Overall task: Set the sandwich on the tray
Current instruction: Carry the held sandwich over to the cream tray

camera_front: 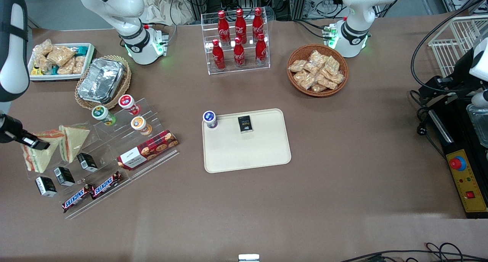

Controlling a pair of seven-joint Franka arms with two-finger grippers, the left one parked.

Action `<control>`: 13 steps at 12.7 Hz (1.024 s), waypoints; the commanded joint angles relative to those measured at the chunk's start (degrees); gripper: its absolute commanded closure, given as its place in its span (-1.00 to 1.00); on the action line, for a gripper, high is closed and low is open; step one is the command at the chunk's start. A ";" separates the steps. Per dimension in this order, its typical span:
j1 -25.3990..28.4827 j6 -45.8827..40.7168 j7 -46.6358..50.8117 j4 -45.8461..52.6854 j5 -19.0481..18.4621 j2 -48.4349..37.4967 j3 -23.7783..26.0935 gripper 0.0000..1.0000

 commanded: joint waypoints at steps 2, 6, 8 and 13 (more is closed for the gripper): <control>7.09 -7.21 -2.74 2.70 0.55 -2.21 -0.39 0.31; 16.94 -9.25 -2.21 3.66 0.99 -3.36 -0.39 0.32; 21.67 -8.90 1.21 3.58 1.08 -3.36 -0.39 0.32; 29.51 -3.81 2.19 3.58 1.08 -0.90 -0.39 0.30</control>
